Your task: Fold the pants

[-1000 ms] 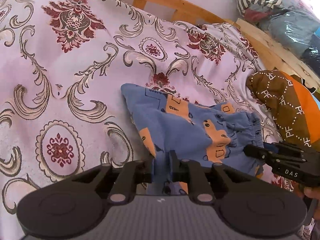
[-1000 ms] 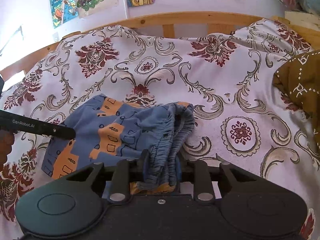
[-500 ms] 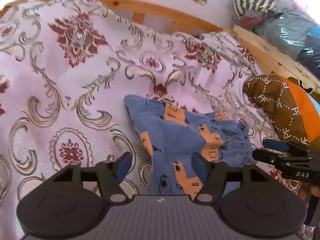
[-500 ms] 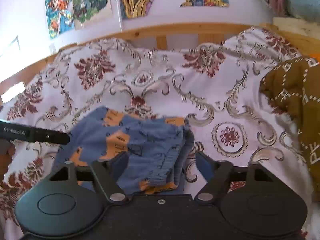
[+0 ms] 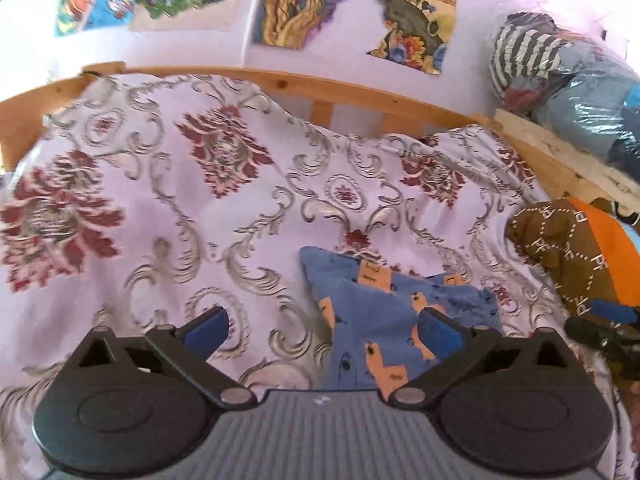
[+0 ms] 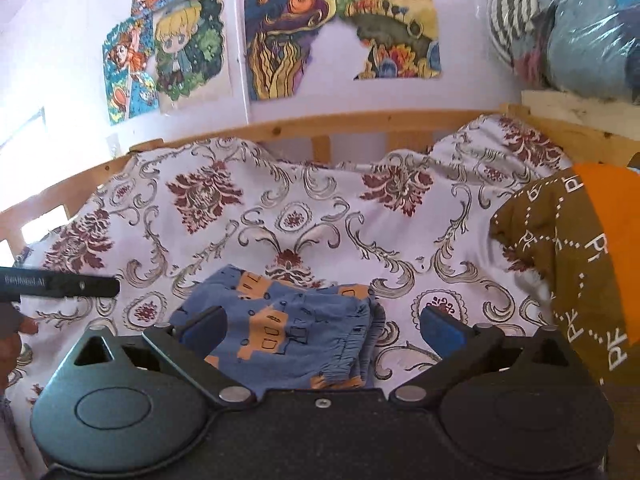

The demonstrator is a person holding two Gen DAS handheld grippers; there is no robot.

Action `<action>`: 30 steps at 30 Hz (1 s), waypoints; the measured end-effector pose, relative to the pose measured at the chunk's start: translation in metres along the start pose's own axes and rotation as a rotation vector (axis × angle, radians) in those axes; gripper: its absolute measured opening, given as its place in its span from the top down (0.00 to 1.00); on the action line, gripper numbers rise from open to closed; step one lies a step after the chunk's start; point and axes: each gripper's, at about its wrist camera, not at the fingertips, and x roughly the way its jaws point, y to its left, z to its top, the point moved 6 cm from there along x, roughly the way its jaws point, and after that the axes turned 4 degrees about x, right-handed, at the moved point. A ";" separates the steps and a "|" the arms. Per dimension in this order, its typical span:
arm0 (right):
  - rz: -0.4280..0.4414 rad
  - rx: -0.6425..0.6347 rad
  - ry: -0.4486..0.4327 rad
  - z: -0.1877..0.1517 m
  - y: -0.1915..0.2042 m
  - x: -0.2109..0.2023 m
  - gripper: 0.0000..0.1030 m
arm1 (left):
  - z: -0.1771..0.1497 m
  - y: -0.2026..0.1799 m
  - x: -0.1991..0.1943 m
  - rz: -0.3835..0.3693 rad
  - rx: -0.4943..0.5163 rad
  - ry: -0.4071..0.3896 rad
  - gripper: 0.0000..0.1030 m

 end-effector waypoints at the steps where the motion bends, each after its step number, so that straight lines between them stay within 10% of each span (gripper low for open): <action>1: -0.001 0.001 -0.009 -0.001 0.003 -0.005 0.01 | -0.004 -0.002 -0.006 0.021 0.005 0.000 0.00; 9: -0.033 0.006 -0.066 -0.020 0.015 -0.050 0.01 | -0.041 -0.016 -0.048 0.105 -0.094 0.034 0.00; 30: -0.089 -0.039 -0.132 -0.059 0.020 -0.117 0.01 | -0.085 -0.048 -0.100 0.253 0.065 0.049 0.00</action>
